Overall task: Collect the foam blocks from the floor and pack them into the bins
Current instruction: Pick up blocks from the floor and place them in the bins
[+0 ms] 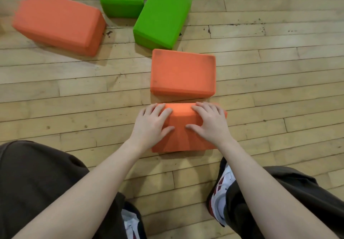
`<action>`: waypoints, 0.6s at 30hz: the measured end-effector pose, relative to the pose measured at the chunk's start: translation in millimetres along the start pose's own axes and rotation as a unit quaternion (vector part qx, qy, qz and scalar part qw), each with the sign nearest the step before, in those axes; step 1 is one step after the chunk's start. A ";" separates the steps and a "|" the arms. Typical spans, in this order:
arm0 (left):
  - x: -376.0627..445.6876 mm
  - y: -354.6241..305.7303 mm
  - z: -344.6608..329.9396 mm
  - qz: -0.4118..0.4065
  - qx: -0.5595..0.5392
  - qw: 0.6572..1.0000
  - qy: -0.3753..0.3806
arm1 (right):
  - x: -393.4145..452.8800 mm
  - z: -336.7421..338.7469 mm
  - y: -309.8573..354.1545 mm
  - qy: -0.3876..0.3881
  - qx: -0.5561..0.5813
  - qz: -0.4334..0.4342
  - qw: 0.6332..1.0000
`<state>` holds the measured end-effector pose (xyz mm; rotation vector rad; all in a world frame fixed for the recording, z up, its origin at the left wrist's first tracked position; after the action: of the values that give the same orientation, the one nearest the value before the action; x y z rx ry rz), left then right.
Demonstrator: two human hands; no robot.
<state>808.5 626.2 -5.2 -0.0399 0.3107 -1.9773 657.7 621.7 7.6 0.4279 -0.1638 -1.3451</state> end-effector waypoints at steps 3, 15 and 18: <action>-1.7 16.0 -0.2 0.018 -0.002 0.999 0.046 | 1.2 5.9 23.2 -0.046 -0.010 0.056 0.997; -22.7 83.0 64.1 0.058 -0.012 0.998 -0.010 | 28.1 37.8 111.4 -0.141 0.045 0.175 0.973; -32.8 101.9 99.4 0.077 -0.001 0.995 -0.070 | 42.5 49.6 140.5 -0.171 0.055 0.215 0.960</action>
<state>929.9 596.8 70.5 -0.1504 0.2173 -1.8105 777.0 593.1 102.1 0.2307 -0.5881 -0.9723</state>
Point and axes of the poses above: each hand's wrist, its own x-axis towards the middle knuckle, its own z-axis out of the back of the hand, y = z × x, the point moved 10 cm from there along x, towards the middle knuckle, and after that the axes turned 9 degrees about x, right-handed, at the moved point
